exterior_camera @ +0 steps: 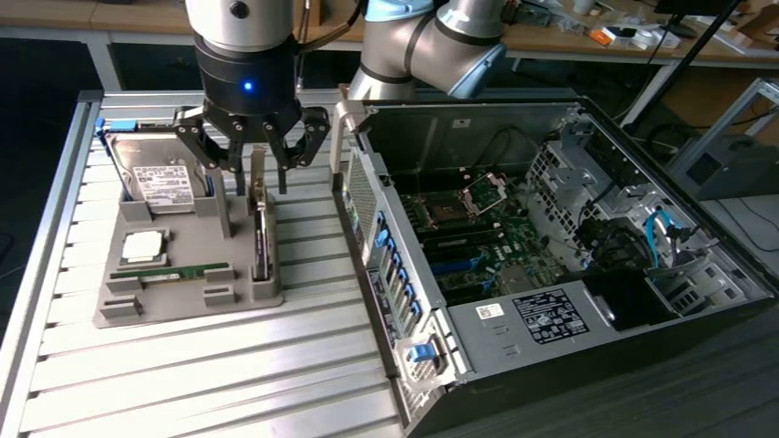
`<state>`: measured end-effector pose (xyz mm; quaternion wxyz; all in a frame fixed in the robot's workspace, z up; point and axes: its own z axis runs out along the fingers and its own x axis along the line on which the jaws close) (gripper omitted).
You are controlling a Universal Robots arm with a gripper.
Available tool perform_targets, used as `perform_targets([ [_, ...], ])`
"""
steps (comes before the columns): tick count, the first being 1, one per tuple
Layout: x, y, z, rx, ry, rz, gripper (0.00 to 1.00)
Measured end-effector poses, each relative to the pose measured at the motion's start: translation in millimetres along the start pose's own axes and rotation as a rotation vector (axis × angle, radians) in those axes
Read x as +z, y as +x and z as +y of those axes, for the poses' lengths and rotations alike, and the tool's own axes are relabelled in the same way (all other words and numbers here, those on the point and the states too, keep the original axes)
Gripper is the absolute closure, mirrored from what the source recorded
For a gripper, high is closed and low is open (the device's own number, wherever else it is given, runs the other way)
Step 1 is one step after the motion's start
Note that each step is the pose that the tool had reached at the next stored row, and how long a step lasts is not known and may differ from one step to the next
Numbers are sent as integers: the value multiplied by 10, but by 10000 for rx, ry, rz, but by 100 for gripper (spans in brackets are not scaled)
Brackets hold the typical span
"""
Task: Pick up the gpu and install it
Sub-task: 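Pick up the gpu and move the gpu toward the slot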
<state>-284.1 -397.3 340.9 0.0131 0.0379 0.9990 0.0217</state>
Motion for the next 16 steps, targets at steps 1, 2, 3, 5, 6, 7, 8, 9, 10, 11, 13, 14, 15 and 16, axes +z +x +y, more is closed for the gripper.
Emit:
perform_targets([
  [1,5,0,0,0,0,0,52],
  [2,10,0,0,0,0,1,52],
  [3,15,0,-1,0,0,1,52],
  [5,26,1,-1,0,0,0,52],
  [6,31,1,-1,0,0,0,52],
  [7,36,1,-1,0,0,0,52],
  [8,43,1,-2,0,1,1,52],
  [9,51,1,-2,0,1,1,52],
  [10,60,2,-3,0,0,0,52],
  [11,67,2,-3,0,0,0,52],
  [13,81,2,-4,0,0,0,52],
  [14,86,2,-4,0,0,0,52],
  [15,92,2,-4,0,0,0,52],
  [16,97,2,-4,0,0,0,52],
])
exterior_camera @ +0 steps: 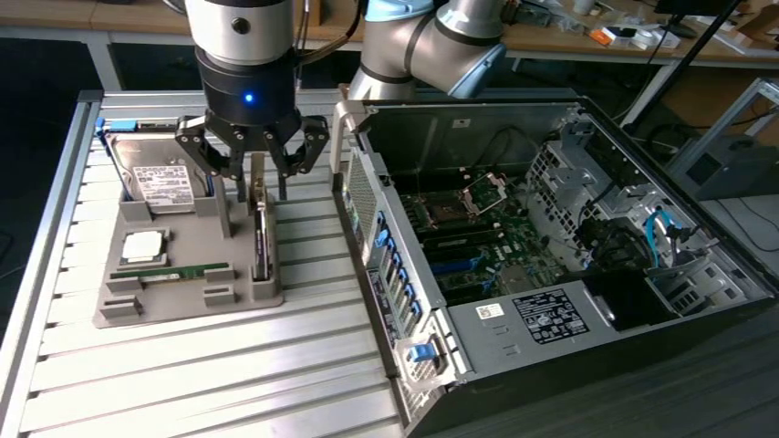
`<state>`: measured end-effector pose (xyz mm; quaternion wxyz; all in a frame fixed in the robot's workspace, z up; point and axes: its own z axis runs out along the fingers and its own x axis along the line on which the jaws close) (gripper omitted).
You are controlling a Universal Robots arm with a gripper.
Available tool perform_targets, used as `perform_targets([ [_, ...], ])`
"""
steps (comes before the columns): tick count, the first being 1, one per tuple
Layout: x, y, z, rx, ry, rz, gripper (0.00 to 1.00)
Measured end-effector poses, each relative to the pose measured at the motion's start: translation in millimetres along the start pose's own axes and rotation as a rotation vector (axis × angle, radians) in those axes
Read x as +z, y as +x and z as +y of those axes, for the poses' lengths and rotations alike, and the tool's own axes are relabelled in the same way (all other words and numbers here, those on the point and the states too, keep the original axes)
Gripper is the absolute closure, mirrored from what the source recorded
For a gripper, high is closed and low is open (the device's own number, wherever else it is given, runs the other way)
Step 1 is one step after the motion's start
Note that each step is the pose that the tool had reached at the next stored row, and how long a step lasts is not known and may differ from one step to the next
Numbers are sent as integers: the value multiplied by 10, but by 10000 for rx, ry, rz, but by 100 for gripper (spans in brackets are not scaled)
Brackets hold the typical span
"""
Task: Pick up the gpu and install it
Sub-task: 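Pick up the gpu and move the gpu toward the slot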
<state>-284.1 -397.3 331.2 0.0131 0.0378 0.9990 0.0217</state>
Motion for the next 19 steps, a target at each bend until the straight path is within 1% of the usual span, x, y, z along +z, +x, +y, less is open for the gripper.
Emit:
perform_targets([
  [19,115,3,-5,0,0,0,52],
])
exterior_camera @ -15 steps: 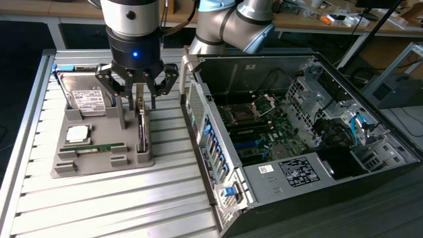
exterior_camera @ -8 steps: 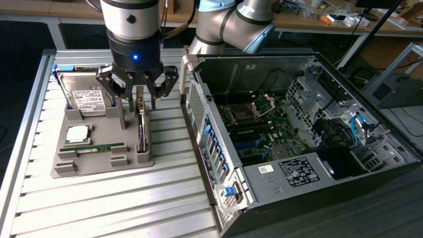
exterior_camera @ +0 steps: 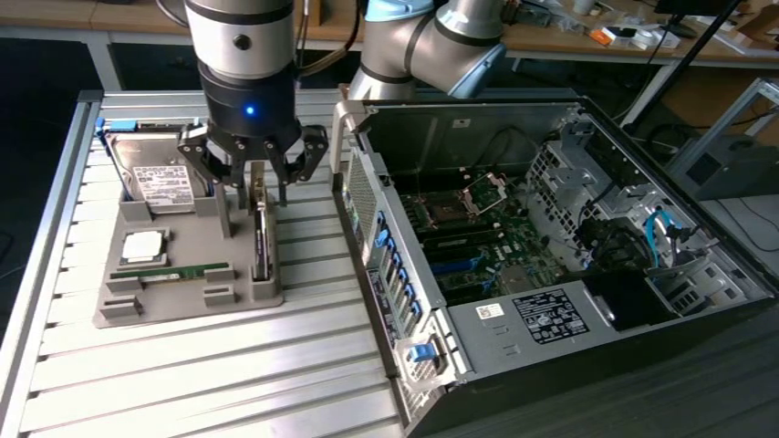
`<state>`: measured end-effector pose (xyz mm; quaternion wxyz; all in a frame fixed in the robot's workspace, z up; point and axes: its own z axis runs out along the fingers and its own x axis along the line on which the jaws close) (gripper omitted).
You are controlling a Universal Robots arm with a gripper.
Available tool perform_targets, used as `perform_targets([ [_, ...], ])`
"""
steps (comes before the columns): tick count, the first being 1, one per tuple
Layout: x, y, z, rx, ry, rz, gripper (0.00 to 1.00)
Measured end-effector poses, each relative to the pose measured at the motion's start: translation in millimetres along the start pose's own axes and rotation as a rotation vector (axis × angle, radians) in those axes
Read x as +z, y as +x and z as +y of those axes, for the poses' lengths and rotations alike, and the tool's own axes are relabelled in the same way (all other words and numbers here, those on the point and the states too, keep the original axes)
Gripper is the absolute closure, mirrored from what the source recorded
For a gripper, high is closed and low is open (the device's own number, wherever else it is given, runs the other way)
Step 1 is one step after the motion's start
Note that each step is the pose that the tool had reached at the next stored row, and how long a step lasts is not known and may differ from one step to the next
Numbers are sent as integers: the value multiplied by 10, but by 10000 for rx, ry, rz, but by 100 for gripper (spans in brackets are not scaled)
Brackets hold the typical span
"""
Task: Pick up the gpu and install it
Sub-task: 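Pick up the gpu and move the gpu toward the slot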
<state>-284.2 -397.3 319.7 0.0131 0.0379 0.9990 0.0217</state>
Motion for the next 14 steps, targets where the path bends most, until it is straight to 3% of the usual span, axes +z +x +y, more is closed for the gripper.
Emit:
perform_targets([
  [14,107,3,-5,0,0,0,52],
])
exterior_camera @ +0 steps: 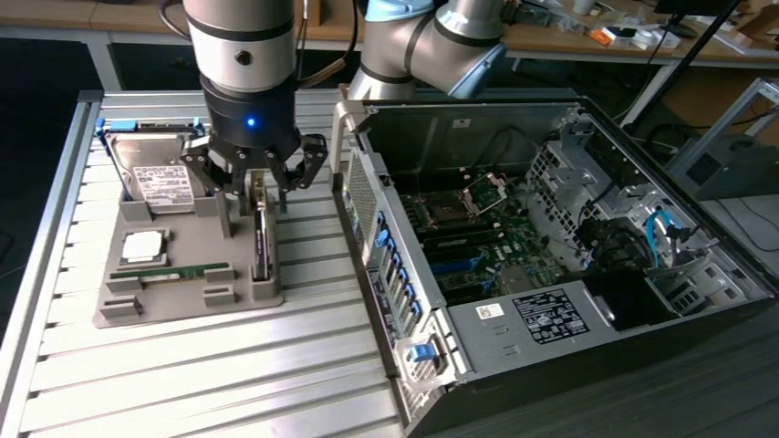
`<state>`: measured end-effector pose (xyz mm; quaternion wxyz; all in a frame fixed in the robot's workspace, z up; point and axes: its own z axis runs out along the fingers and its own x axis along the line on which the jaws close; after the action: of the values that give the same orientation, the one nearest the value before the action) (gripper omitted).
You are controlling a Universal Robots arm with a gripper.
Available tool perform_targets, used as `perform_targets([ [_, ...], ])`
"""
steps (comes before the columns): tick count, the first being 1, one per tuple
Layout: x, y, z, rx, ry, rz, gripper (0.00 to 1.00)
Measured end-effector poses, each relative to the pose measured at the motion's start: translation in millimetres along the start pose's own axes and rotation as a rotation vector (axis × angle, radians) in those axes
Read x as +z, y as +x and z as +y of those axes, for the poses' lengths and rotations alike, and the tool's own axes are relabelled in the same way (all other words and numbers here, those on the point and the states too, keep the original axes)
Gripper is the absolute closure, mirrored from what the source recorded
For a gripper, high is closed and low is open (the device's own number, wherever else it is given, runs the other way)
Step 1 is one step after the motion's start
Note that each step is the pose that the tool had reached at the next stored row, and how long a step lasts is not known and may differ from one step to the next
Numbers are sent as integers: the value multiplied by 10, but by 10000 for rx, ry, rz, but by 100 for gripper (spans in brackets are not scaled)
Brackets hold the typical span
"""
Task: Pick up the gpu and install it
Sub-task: 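Pick up the gpu and move the gpu toward the slot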
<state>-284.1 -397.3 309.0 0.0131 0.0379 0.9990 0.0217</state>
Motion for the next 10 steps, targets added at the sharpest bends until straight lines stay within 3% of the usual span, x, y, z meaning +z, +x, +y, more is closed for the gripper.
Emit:
perform_targets([
  [10,112,3,-5,0,-1,0,52],
])
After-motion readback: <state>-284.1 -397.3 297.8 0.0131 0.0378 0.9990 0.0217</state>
